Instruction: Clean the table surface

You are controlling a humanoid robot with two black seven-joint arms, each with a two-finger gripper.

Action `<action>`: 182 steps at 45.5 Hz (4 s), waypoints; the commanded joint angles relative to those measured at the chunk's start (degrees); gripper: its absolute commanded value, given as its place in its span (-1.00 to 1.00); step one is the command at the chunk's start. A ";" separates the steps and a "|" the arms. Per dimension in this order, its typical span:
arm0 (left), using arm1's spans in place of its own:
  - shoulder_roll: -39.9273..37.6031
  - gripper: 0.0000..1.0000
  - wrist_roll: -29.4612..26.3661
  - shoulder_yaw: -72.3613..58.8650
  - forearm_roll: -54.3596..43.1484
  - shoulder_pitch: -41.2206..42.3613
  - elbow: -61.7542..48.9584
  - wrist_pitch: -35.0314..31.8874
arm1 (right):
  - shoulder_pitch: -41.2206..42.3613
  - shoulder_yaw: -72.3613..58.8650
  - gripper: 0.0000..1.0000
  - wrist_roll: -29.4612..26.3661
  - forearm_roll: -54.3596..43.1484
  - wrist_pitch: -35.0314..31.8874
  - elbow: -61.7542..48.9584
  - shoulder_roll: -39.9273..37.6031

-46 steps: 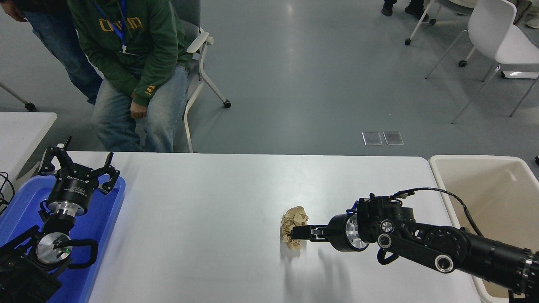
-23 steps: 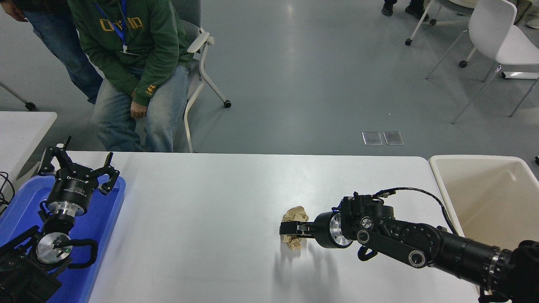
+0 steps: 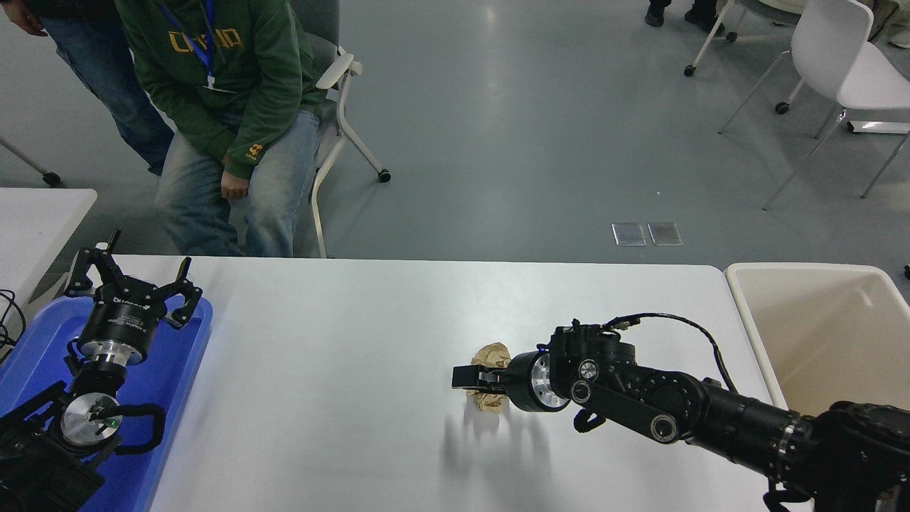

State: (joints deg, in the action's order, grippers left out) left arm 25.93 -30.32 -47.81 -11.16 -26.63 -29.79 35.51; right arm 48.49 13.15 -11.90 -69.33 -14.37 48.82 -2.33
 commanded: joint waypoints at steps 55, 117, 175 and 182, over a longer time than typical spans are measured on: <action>0.00 1.00 0.00 0.00 0.00 0.00 0.00 0.00 | 4.24 -5.85 -1.00 -0.06 0.60 -2.85 -3.73 2.33; 0.00 1.00 0.00 0.00 0.00 0.00 0.00 0.00 | 18.57 -0.05 -1.00 -0.06 20.63 -9.70 17.18 -36.42; 0.00 1.00 0.00 0.00 0.00 0.00 0.00 0.00 | 22.17 -0.23 -1.00 0.03 25.64 -14.72 22.28 -49.44; 0.00 1.00 0.00 0.00 0.00 0.00 0.00 0.00 | 22.17 -0.40 -1.00 0.03 25.64 -14.81 19.04 -49.53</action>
State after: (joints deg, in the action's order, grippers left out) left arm 25.93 -30.32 -47.81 -11.16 -26.63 -29.80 35.51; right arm 70.71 13.10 -11.95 -43.68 -29.18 70.84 -51.79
